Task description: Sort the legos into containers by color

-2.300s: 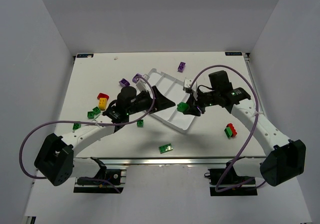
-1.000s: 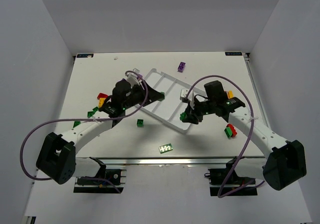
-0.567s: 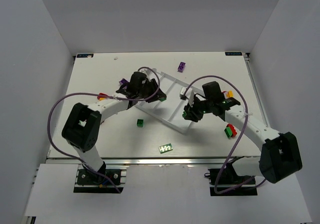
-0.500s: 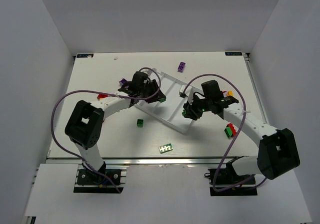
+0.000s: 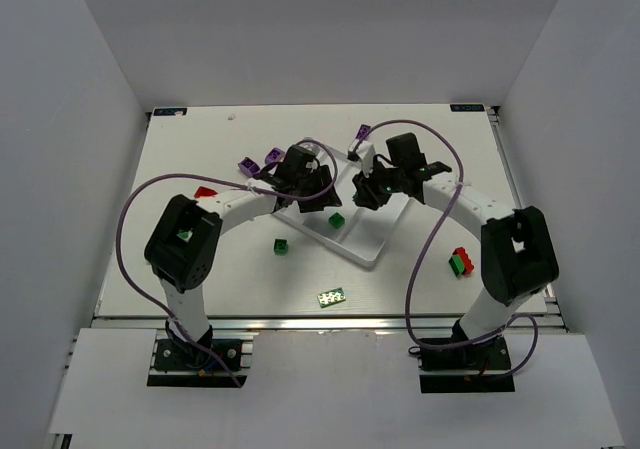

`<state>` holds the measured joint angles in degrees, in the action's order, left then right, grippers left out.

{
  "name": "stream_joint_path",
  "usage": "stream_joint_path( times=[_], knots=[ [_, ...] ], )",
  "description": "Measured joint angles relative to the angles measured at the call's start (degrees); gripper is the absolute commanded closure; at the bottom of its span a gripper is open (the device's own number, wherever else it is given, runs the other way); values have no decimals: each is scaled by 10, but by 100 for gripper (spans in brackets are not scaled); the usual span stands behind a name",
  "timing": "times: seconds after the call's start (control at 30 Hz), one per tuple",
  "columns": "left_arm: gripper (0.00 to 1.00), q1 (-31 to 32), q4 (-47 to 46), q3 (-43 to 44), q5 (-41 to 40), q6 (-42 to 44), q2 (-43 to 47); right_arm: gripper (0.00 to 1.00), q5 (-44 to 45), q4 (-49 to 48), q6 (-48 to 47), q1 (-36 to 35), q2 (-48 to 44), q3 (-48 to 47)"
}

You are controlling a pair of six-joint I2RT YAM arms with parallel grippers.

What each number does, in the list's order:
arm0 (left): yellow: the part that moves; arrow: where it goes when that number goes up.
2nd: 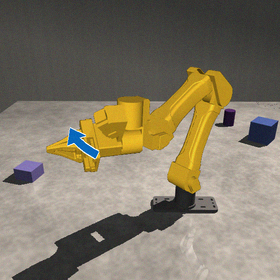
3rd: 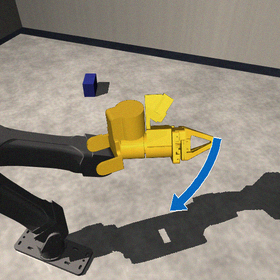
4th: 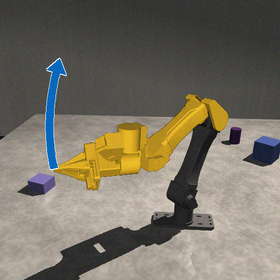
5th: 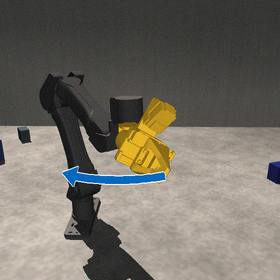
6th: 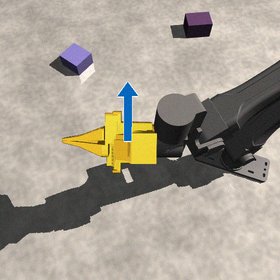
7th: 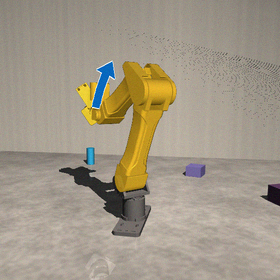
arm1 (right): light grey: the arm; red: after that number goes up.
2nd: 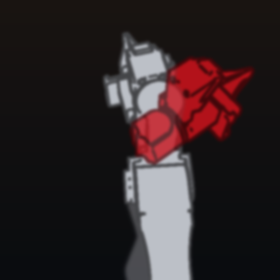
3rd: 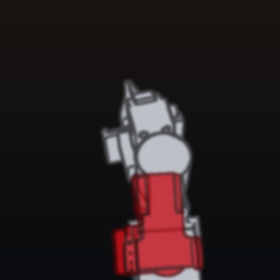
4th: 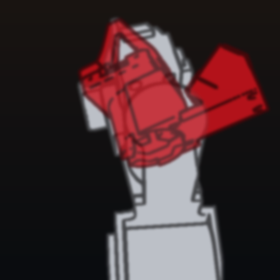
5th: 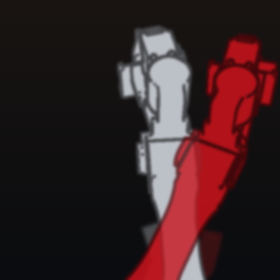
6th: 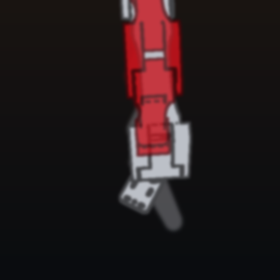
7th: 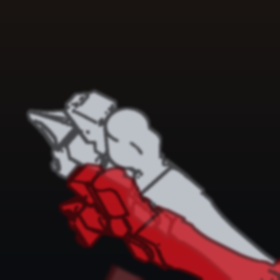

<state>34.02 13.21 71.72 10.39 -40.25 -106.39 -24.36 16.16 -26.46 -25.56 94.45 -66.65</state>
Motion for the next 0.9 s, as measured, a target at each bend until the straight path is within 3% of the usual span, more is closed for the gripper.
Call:
stream_joint_path(
  times=[0.23, 0.33, 0.4, 0.43, 0.5, 0.57, 0.73, 0.9],
  knots=[
    [34, 0, 21, -25, -41, -6, 66, 75, 1, 0, 14, 0, 100, -76],
    [34, 0, 27, -60, -67, -16, 127, 58, 4, 3, 19, 0, 131, -104],
    [34, 0, 33, -92, -89, -27, 174, 54, 7, 5, 20, 0, 148, -123],
    [32, 0, 37, -114, -94, -30, 204, 51, 8, 4, 20, 0, 155, -130],
    [18, 0, 47, -154, -114, -44, 255, 47, 12, 4, 21, 0, 162, -135],
    [15, 0, 62, -196, -133, -60, 301, 37, 14, 5, 21, 0, 164, -136],
    [14, 1, 108, -280, -176, -103, 369, 34, 17, 5, 21, 0, 164, -136],
    [14, 1, 138, -305, -203, -119, 382, 34, 17, 5, 21, 0, 160, -135]
  ],
)
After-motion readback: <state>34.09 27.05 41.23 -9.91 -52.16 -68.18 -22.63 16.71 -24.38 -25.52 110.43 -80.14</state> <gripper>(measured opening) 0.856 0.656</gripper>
